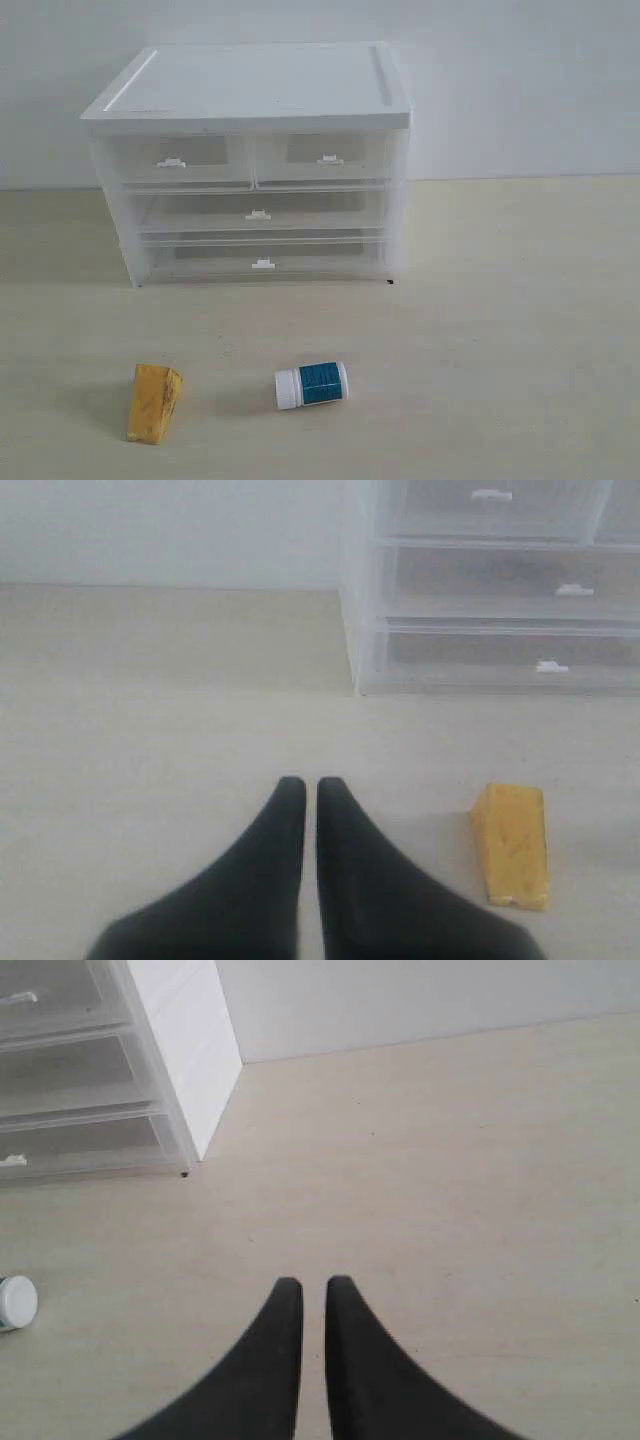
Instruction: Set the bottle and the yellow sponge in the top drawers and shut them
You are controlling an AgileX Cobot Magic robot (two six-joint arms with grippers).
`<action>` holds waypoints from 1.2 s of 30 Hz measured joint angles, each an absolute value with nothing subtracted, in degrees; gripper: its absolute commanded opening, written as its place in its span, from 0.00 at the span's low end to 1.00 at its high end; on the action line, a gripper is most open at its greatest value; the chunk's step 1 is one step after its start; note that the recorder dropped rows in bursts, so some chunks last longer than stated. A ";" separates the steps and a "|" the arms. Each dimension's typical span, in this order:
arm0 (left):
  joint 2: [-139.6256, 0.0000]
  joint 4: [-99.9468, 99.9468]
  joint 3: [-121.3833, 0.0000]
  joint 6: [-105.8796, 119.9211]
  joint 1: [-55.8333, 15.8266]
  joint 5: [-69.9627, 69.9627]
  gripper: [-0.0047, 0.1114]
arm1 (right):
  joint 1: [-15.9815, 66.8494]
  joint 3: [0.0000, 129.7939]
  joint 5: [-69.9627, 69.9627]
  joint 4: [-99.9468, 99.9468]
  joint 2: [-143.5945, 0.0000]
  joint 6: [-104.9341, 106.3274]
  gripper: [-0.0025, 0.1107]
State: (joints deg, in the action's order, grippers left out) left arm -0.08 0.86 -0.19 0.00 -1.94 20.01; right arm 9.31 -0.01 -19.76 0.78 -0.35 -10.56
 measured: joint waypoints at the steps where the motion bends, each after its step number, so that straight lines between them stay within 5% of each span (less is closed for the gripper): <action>1: -0.08 0.86 -0.19 0.00 -1.94 20.01 0.07 | 9.31 -0.01 -19.76 0.78 -0.35 -10.56 0.08; 22: -0.08 0.86 -0.19 0.00 -1.94 20.01 0.07 | 9.31 -0.01 -19.76 0.78 -0.35 -10.56 0.08; 31: -0.08 40.46 -0.19 -18.18 -1.94 19.91 0.07 | 9.31 -0.01 -19.76 0.78 -0.35 -10.56 0.08; 36: -0.08 45.21 -0.19 -18.31 -1.94 18.44 0.07 | 9.31 -0.01 -19.76 0.78 -0.35 -10.56 0.08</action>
